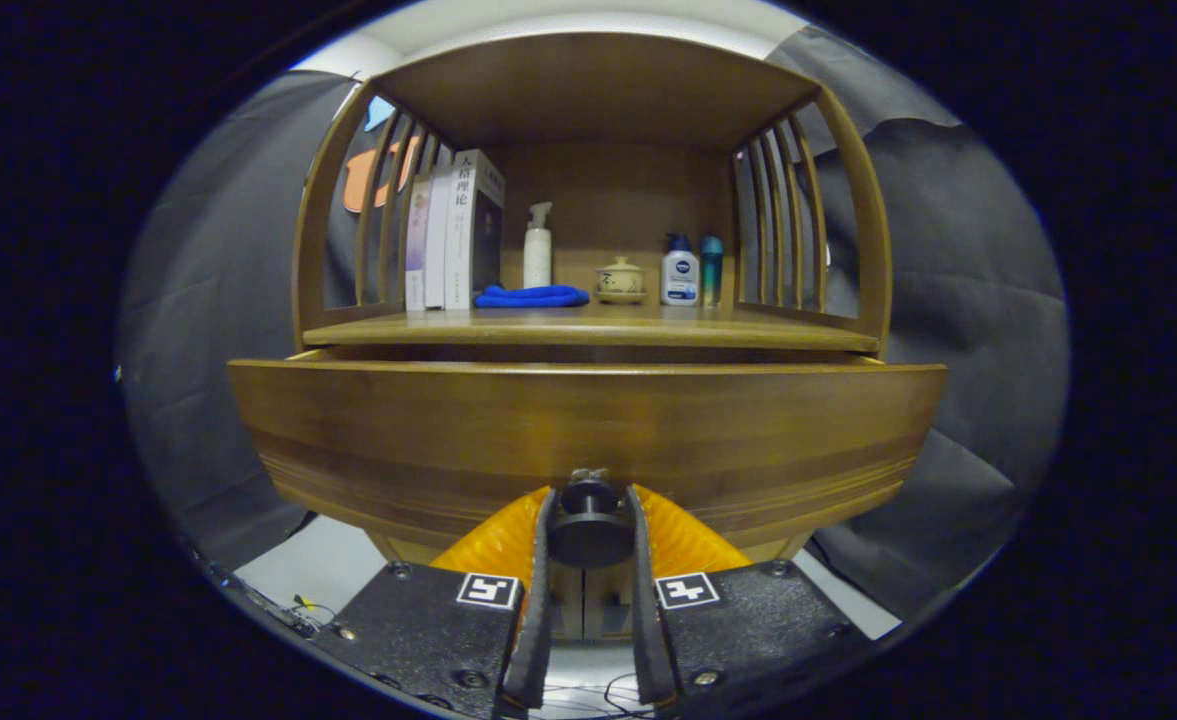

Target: Pull open the drawer, take out the items inside it, and place them on the countertop above the cabinet.

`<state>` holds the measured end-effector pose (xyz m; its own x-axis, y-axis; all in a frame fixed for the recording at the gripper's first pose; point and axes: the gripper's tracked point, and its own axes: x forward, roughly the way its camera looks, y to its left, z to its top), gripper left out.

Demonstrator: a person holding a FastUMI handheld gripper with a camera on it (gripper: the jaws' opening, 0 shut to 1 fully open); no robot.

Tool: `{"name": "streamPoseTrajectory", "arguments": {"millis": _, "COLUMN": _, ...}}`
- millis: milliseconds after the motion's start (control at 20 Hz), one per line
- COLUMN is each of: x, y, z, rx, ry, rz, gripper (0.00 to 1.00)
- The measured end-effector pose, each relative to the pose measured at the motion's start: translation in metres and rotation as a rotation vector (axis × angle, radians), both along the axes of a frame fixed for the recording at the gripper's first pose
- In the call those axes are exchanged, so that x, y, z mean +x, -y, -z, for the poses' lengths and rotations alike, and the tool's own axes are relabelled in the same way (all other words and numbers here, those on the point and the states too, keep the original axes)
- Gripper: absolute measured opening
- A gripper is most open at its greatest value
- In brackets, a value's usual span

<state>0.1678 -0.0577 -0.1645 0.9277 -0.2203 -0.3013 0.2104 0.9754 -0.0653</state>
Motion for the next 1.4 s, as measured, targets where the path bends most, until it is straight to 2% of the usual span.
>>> {"name": "streamPoseTrajectory", "arguments": {"millis": 350, "x": -0.074, "y": -0.022, "z": 0.006, "rx": -0.020, "ry": -0.014, "rz": -0.052, "gripper": 0.37}}
{"name": "streamPoseTrajectory", "arguments": {"millis": 600, "x": -0.107, "y": -0.033, "z": 0.009, "rx": -0.010, "ry": -0.020, "rz": -0.079, "gripper": 0.37}}
{"name": "streamPoseTrajectory", "arguments": {"millis": 900, "x": -0.131, "y": -0.043, "z": 0.013, "rx": -0.008, "ry": -0.034, "rz": -0.104, "gripper": 0.37}}
{"name": "streamPoseTrajectory", "arguments": {"millis": 1100, "x": -0.131, "y": -0.044, "z": 0.014, "rx": 0.001, "ry": -0.077, "rz": -0.101, "gripper": 0.37}}
{"name": "streamPoseTrajectory", "arguments": {"millis": 1200, "x": -0.136, "y": -0.045, "z": 0.011, "rx": 0.026, "ry": -0.121, "rz": -0.108, "gripper": 0.41}}
{"name": "streamPoseTrajectory", "arguments": {"millis": 1400, "x": -0.142, "y": -0.053, "z": -0.039, "rx": 0.072, "ry": -0.096, "rz": -0.149, "gripper": 0.54}}
